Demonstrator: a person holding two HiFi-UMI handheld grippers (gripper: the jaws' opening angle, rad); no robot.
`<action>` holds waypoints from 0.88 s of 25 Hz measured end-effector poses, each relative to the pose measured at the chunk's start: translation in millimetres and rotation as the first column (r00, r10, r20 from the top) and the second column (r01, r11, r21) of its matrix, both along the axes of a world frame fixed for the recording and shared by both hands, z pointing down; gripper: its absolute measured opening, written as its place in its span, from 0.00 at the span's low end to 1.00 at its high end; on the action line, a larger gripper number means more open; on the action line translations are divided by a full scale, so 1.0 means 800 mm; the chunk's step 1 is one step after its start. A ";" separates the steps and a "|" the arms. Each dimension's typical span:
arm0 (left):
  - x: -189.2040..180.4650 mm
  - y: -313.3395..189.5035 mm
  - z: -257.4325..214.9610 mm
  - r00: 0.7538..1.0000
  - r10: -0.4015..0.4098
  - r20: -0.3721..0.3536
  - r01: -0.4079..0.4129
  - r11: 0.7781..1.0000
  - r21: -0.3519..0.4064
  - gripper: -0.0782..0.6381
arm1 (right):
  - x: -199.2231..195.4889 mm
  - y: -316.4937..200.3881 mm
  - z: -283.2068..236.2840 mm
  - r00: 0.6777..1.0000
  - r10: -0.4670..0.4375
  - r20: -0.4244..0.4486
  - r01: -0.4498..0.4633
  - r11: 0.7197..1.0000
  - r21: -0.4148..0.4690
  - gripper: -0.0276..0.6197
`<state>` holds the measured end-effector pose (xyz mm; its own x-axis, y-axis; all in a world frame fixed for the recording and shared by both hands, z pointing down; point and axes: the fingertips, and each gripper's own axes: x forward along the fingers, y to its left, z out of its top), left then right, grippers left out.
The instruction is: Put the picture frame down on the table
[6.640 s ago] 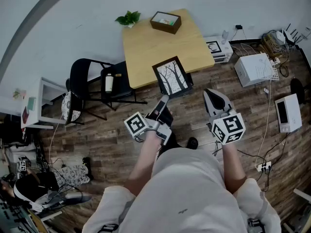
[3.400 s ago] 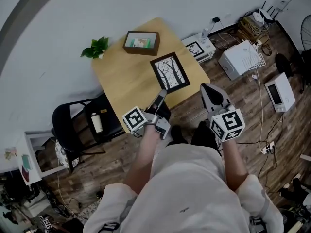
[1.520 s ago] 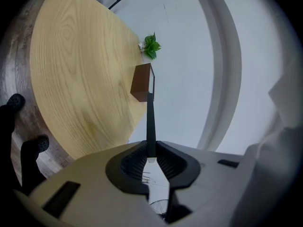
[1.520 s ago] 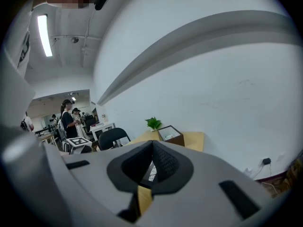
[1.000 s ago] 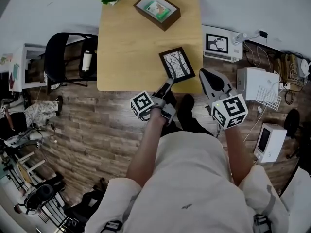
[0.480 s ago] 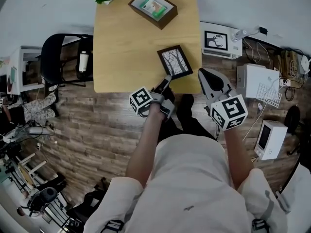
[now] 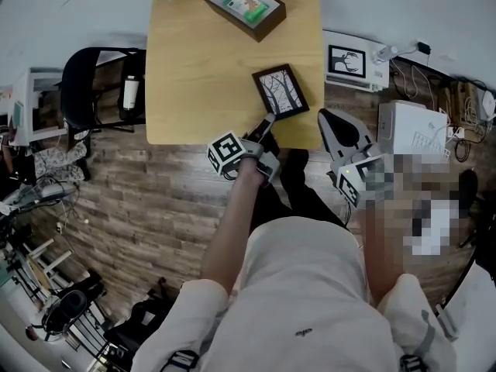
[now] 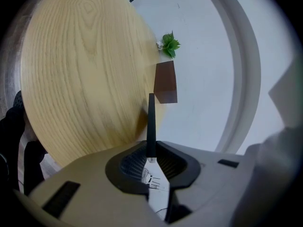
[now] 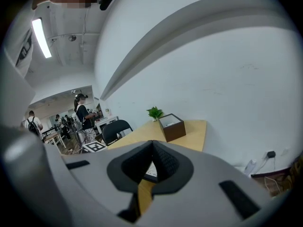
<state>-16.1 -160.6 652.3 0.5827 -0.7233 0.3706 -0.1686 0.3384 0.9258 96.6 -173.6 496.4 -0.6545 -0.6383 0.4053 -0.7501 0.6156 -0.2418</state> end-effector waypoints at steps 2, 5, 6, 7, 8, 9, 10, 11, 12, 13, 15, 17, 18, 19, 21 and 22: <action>0.000 -0.001 0.003 1.000 0.004 0.011 -0.004 1.000 0.002 0.19 | -0.001 0.001 0.001 1.000 -0.002 0.000 0.002 1.000 -0.003 0.04; 0.000 -0.003 0.009 0.999 0.014 0.040 -0.014 1.000 0.002 0.19 | 0.000 0.002 0.004 1.000 -0.001 0.002 0.001 1.000 -0.007 0.04; -0.001 -0.004 0.011 0.998 0.019 0.052 -0.019 1.000 0.003 0.20 | 0.000 0.002 0.005 1.000 -0.001 0.003 0.001 1.000 -0.009 0.04; -0.001 -0.006 0.012 0.998 0.024 0.064 -0.024 1.000 0.004 0.20 | 0.000 0.002 0.006 1.000 0.000 0.003 0.000 1.000 -0.011 0.04; -0.002 -0.007 0.014 0.997 0.028 0.075 -0.029 1.000 0.005 0.20 | 0.000 0.002 0.007 1.000 0.000 0.002 0.000 1.000 -0.012 0.04; -0.003 -0.008 0.015 0.996 0.032 0.085 -0.033 0.999 0.005 0.20 | 0.000 0.003 0.008 1.000 0.000 0.001 0.000 1.000 -0.014 0.04; -0.004 -0.009 0.017 0.995 0.036 0.095 -0.037 0.999 0.005 0.20 | 0.000 0.003 0.010 1.000 0.000 0.000 0.000 1.000 -0.015 0.04; -0.005 -0.010 0.019 0.994 0.040 0.105 -0.041 0.999 0.005 0.20 | 0.000 0.003 0.011 1.000 -0.001 -0.001 0.001 1.000 -0.017 0.04; -0.006 -0.010 0.021 0.992 0.044 0.116 -0.045 0.999 0.005 0.20 | -0.001 0.004 0.012 1.000 -0.001 -0.002 0.001 1.000 -0.018 0.04; -0.007 -0.010 0.022 0.991 0.049 0.127 -0.050 0.999 0.005 0.20 | -0.001 0.004 0.013 1.000 -0.002 -0.003 0.002 1.000 -0.019 0.04; -0.006 -0.009 0.024 0.988 0.057 0.145 -0.058 0.998 0.007 0.20 | -0.002 0.005 0.014 1.000 -0.003 -0.004 0.003 1.000 -0.020 0.04; -0.005 -0.008 0.026 0.985 0.063 0.162 -0.066 0.998 0.009 0.20 | -0.001 0.007 0.015 1.000 -0.002 -0.004 0.002 1.000 -0.019 0.04; -0.005 -0.007 0.026 0.983 0.068 0.173 -0.071 0.997 0.010 0.20 | 0.000 0.008 0.014 1.000 -0.001 -0.003 0.001 1.000 -0.019 0.04; -0.004 -0.007 0.027 0.980 0.073 0.184 -0.077 0.997 0.011 0.20 | 0.000 0.008 0.014 1.000 -0.001 -0.003 0.001 1.000 -0.019 0.04; -0.003 -0.006 0.028 0.975 0.084 0.206 -0.088 0.996 0.012 0.20 | 0.001 0.010 0.014 1.000 -0.001 -0.002 0.001 1.000 -0.019 0.04; -0.003 -0.005 0.029 0.972 0.088 0.217 -0.093 0.996 0.011 0.21 | 0.001 0.010 0.014 1.000 0.000 -0.002 0.000 1.000 -0.020 0.04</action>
